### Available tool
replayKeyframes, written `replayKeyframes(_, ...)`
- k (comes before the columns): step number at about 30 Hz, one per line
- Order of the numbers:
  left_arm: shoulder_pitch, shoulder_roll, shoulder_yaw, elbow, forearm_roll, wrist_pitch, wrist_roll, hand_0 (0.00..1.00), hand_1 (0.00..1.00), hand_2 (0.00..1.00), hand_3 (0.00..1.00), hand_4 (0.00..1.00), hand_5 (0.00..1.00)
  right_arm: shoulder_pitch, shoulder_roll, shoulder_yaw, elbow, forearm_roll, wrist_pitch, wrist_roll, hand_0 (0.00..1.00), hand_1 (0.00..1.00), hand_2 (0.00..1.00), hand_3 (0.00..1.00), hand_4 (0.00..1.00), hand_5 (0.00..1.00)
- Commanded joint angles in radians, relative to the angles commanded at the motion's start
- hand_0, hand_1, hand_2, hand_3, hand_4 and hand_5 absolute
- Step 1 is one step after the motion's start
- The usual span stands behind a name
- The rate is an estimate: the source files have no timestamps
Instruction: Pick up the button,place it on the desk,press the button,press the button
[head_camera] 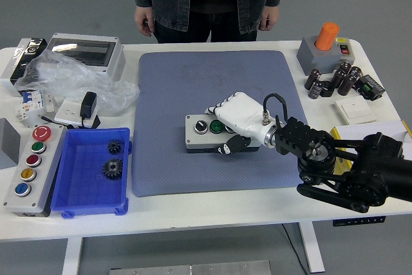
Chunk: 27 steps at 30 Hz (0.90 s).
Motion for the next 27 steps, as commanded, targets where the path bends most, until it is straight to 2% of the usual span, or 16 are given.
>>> replayKeyframes(2, -0.001, 0.000, -0.003, 0.000, 0.002, 0.002, -0.002, 0.683, 0.699, 0.629, 0.641, 0.637, 0.295, -0.002, 0.001, 0.004, -0.001, 0.002, 0.010, 0.002, 0.544, 0.587, 0.558, 0.360, 0.581, 0.068)
replayKeyframes(3, -0.001, 0.000, -0.004, 0.000, 0.003, 0.003, -0.003, 0.684, 0.700, 0.630, 0.641, 0.635, 0.296, -0.002, 0.001, 0.006, -0.001, 0.002, 0.012, 0.002, 0.574, 0.620, 0.630, 0.371, 0.593, 0.081)
replayKeyframes(7, -0.003, 0.000, -0.005, -0.001, 0.006, 0.005, -0.005, 0.684, 0.700, 0.630, 0.641, 0.635, 0.296, -0.004, 0.001, 0.015, 0.001, -0.002, 0.015, 0.006, 0.574, 0.620, 0.630, 0.371, 0.593, 0.081)
replayKeyframes(8, -0.003, 0.001, -0.005, -0.001, 0.006, 0.005, -0.006, 0.684, 0.700, 0.630, 0.640, 0.633, 0.296, -0.004, 0.001, 0.017, 0.001, -0.003, 0.016, 0.006, 0.688, 0.668, 0.699, 0.689, 0.791, 0.191)
replayKeyframes(14, -0.006, 0.003, -0.006, -0.002, 0.007, 0.006, -0.007, 0.684, 0.700, 0.630, 0.640, 0.633, 0.296, -0.003, -0.001, 0.029, 0.004, -0.016, 0.025, -0.004, 0.688, 0.668, 0.699, 0.689, 0.791, 0.191)
replayKeyframes(15, -0.006, 0.002, -0.006, -0.002, 0.007, 0.006, -0.007, 0.683, 0.700, 0.630, 0.640, 0.631, 0.295, -0.003, -0.001, 0.029, 0.004, -0.018, 0.027, -0.007, 0.720, 0.686, 0.750, 0.844, 0.802, 0.186)
replayKeyframes(20, -0.003, 0.001, -0.001, -0.001, 0.005, 0.005, -0.006, 0.683, 0.700, 0.630, 0.640, 0.631, 0.295, -0.003, -0.001, 0.033, 0.006, -0.021, 0.036, -0.014, 0.720, 0.686, 0.750, 0.844, 0.802, 0.186)
replayKeyframes(21, -0.003, 0.001, -0.001, -0.001, 0.005, 0.005, -0.006, 0.683, 0.700, 0.629, 0.639, 0.629, 0.296, -0.002, 0.000, 0.033, 0.006, -0.022, 0.037, -0.014, 0.727, 0.693, 0.771, 0.945, 0.812, 0.183)
replayKeyframes(26, -0.004, -0.001, -0.008, -0.001, 0.007, 0.006, -0.007, 0.683, 0.700, 0.629, 0.639, 0.629, 0.296, -0.002, 0.002, 0.029, 0.006, -0.024, 0.041, -0.016, 0.727, 0.693, 0.771, 0.945, 0.812, 0.183)
replayKeyframes(27, -0.004, -0.001, -0.007, -0.001, 0.007, 0.006, -0.007, 0.683, 0.700, 0.629, 0.635, 0.629, 0.297, -0.002, 0.002, 0.029, 0.008, -0.024, 0.041, -0.017, 0.728, 0.689, 0.783, 0.998, 0.827, 0.197)
